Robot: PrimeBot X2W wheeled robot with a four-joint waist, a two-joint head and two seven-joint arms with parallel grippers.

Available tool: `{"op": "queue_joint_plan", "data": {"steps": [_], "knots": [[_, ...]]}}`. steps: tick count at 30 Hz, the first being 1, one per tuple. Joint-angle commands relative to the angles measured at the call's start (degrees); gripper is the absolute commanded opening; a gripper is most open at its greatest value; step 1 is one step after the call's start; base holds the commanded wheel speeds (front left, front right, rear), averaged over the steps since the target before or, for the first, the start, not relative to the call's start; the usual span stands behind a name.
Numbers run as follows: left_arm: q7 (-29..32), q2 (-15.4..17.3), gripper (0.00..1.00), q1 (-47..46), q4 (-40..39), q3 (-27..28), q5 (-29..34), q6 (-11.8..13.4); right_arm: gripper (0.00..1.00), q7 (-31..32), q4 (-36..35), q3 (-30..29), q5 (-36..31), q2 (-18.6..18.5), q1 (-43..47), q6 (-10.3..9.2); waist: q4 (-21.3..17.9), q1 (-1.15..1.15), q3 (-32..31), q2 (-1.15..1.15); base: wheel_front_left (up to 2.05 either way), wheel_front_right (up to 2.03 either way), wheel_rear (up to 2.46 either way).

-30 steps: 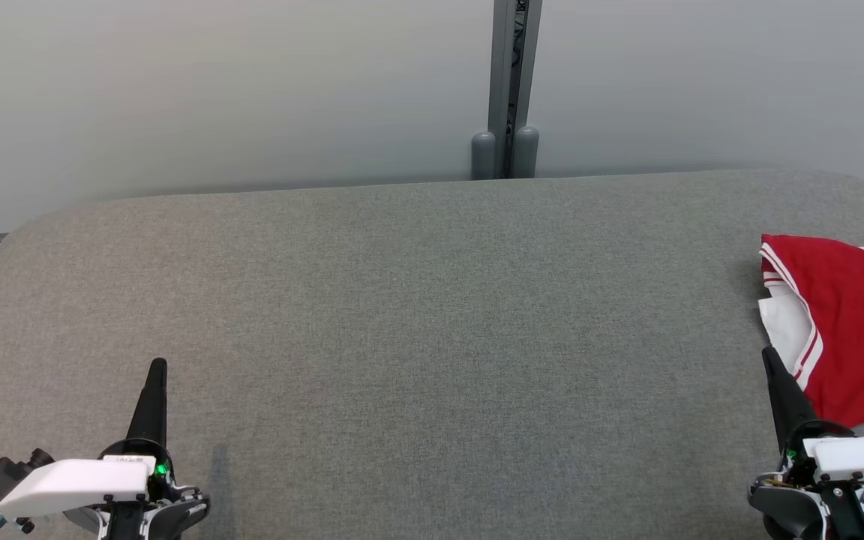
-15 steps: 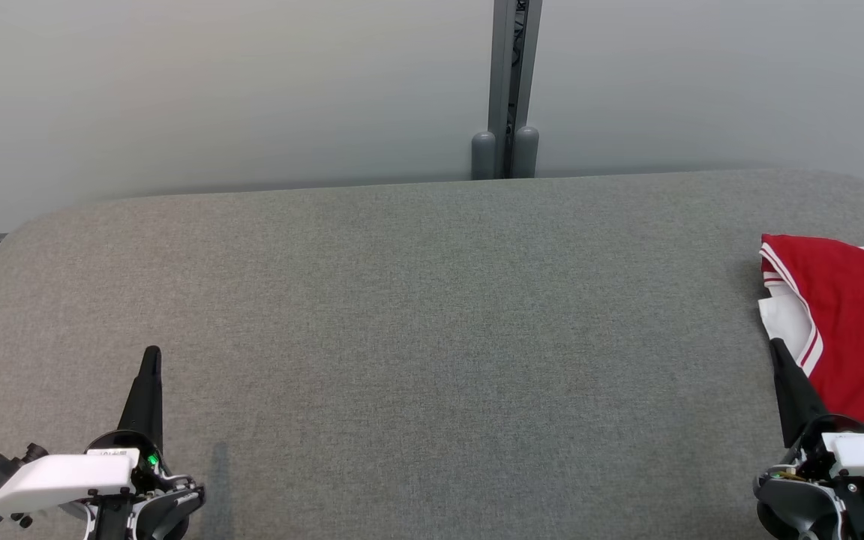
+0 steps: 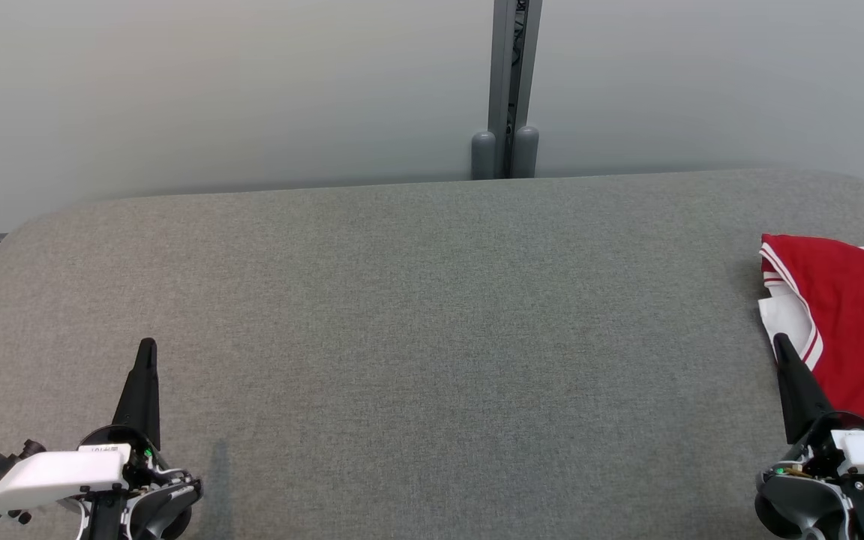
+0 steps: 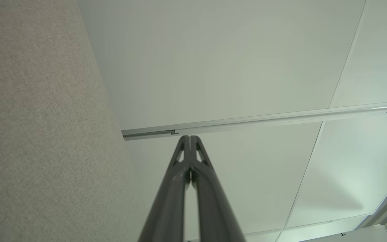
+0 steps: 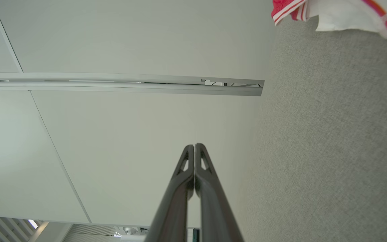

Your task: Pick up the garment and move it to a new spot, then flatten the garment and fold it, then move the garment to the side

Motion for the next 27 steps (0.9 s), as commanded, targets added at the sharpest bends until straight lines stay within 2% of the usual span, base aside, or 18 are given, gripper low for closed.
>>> {"op": "queue_joint_plan", "data": {"steps": [1,27], "knots": [[0.2,0.3,0.0,-0.7,-0.2,0.2,-0.1,-0.2,0.0,0.2,-0.2,-0.1,0.1,-0.5,0.5,0.01,0.0,0.0,0.0,0.0,0.0,0.0,0.0],[0.2,0.3,0.0,-0.7,-0.2,0.2,-0.1,-0.2,0.0,0.2,-0.2,-0.1,0.1,-0.5,0.5,0.01,0.0,0.0,0.0,0.0,0.0,0.0,0.0]]}}
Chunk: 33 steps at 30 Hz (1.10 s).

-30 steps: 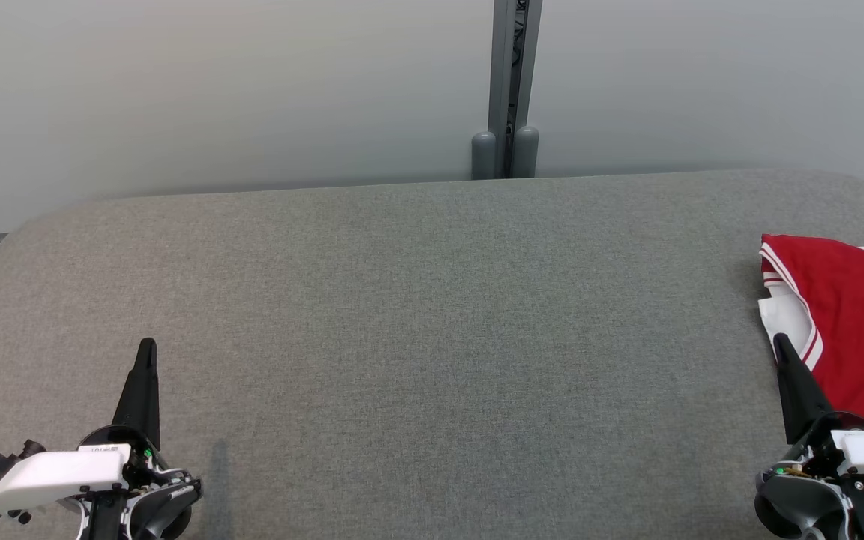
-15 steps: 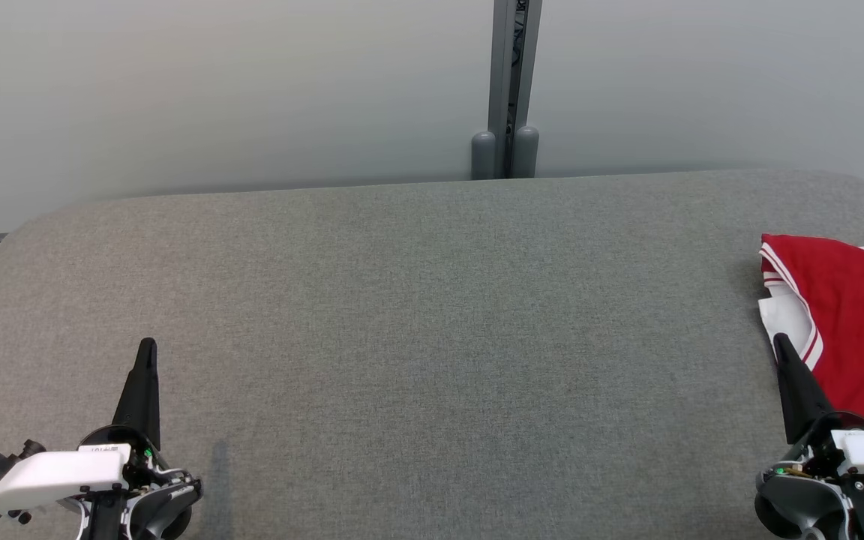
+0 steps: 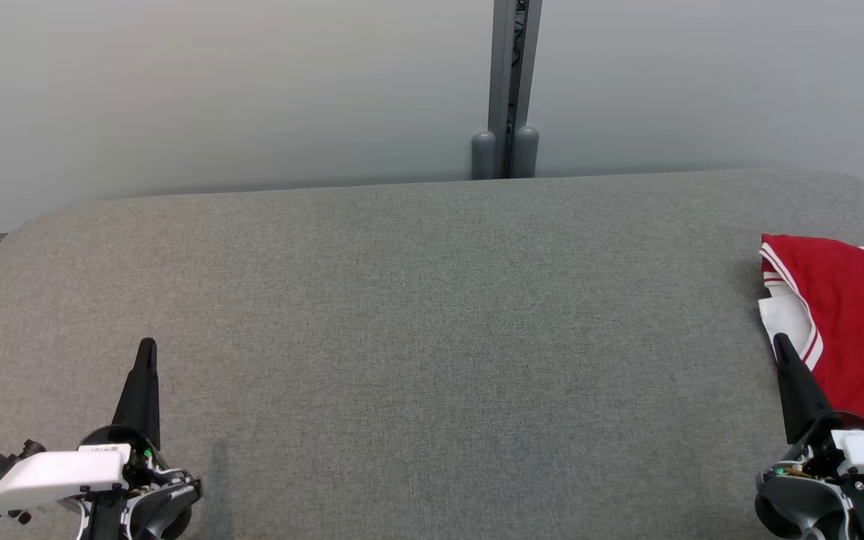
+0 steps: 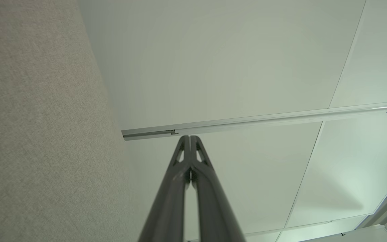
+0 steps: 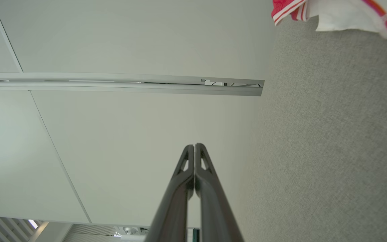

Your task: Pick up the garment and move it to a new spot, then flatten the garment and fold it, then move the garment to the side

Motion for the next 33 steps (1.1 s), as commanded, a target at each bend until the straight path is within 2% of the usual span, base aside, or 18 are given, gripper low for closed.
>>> {"op": "queue_joint_plan", "data": {"steps": [1,33], "knots": [[0.2,0.3,0.0,-0.7,-0.1,0.2,-0.1,-0.2,0.0,0.2,-0.2,0.0,0.1,-0.5,0.5,0.02,0.0,0.0,0.0,0.0,0.0,0.0,0.0],[0.2,0.3,0.0,-0.7,-0.2,0.2,-0.1,-0.2,0.0,0.2,-0.2,0.0,0.1,-0.5,0.5,0.02,0.0,0.0,0.0,0.0,0.0,0.0,0.0]]}}
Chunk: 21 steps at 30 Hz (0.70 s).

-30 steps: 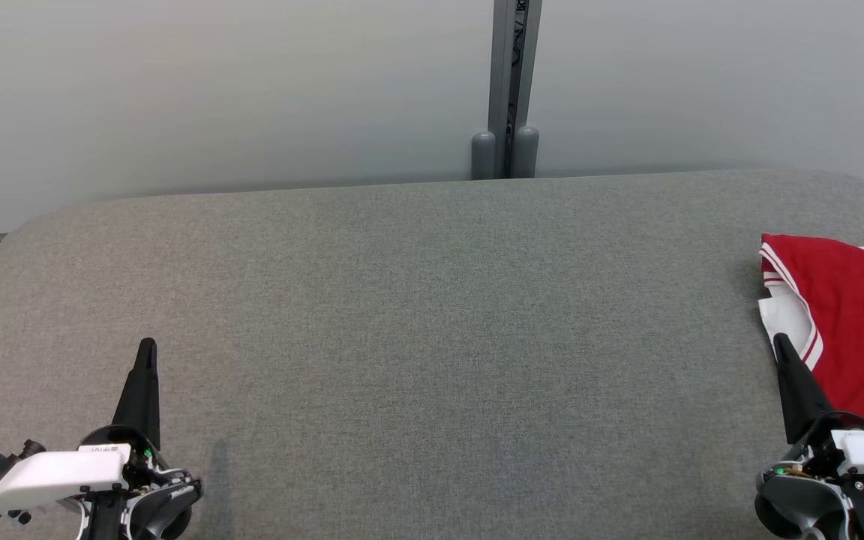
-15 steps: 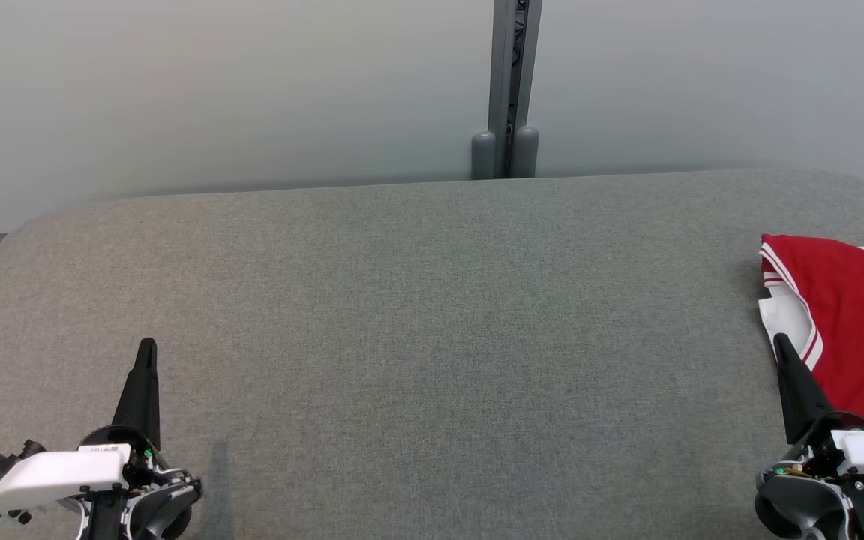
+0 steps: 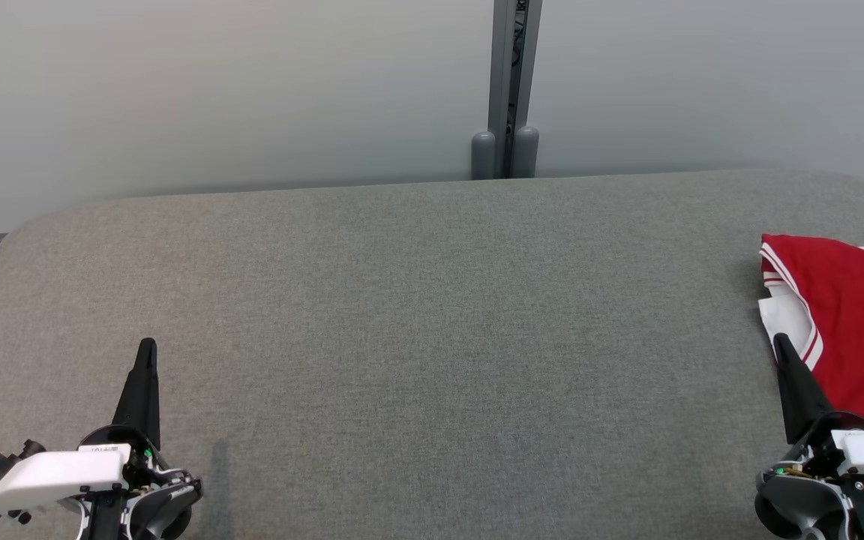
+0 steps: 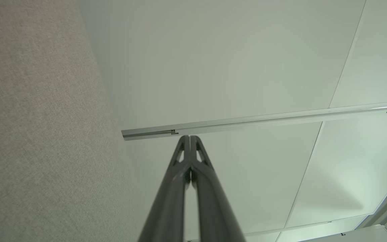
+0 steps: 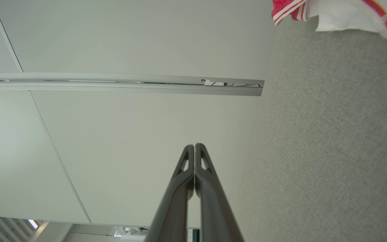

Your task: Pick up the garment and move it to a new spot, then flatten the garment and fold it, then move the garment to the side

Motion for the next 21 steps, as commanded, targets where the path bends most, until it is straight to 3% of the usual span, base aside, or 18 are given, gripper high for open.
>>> {"op": "queue_joint_plan", "data": {"steps": [1,21], "knots": [[0.2,0.3,0.0,-0.7,-0.2,0.2,-0.1,-0.2,0.0,0.2,-0.2,0.0,0.1,-0.5,0.5,0.02,0.0,0.0,0.0,0.0,0.0,0.0,0.0],[0.2,0.3,0.0,-0.7,-0.2,0.2,-0.1,-0.2,0.0,0.2,-0.2,0.0,0.1,-0.5,0.5,0.02,0.0,0.0,0.0,0.0,0.0,0.0,0.0]]}}
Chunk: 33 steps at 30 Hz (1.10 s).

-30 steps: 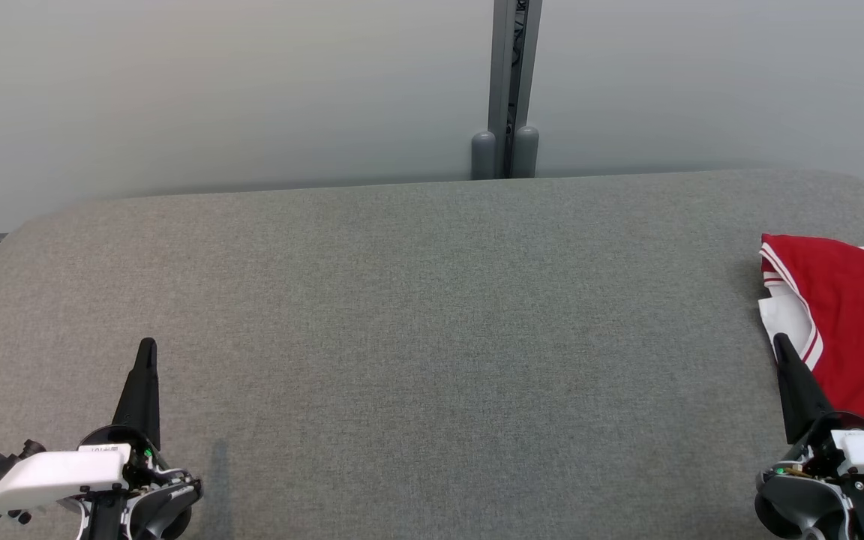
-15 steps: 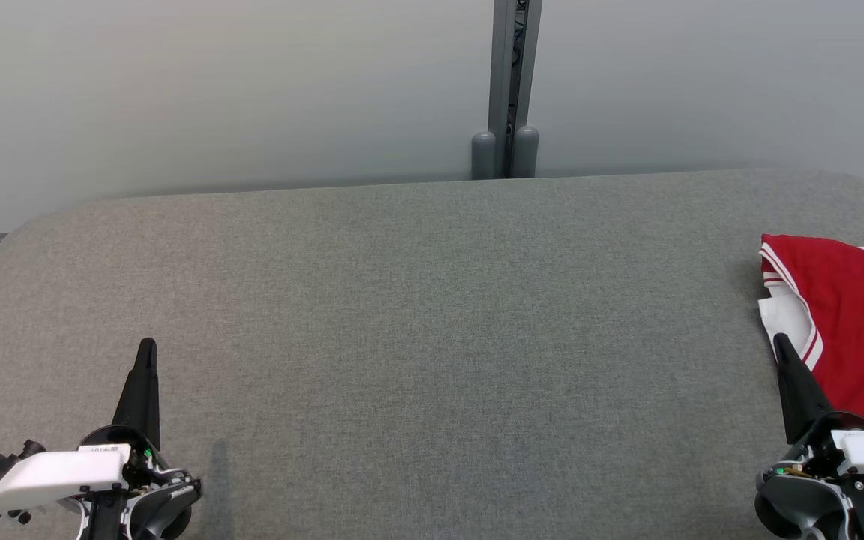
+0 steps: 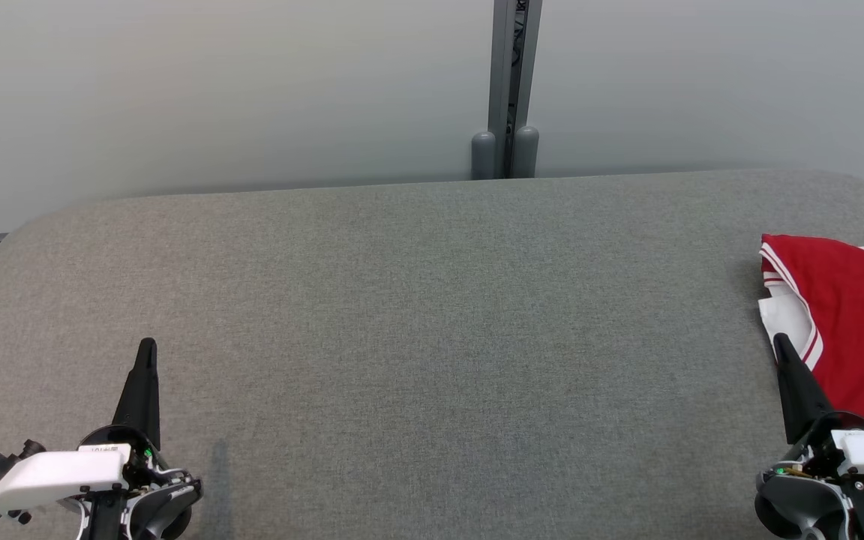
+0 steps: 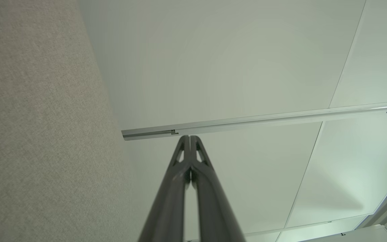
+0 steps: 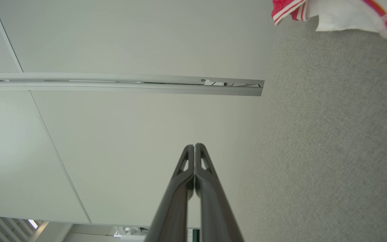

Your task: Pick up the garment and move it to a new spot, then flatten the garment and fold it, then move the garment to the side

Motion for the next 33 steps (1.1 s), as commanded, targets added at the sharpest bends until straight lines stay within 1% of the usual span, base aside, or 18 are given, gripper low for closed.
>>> {"op": "queue_joint_plan", "data": {"steps": [1,33], "knots": [[0.2,0.3,0.0,-0.7,-0.2,0.2,-0.1,-0.2,0.0,0.2,-0.2,0.0,0.1,-0.5,0.5,0.02,0.0,0.0,0.0,0.0,0.0,0.0,0.0],[0.2,0.3,0.0,-0.7,-0.2,0.2,-0.1,-0.2,0.0,0.2,-0.2,0.0,0.2,-0.5,0.5,0.02,0.0,0.0,0.0,0.0,0.0,0.0,0.0]]}}
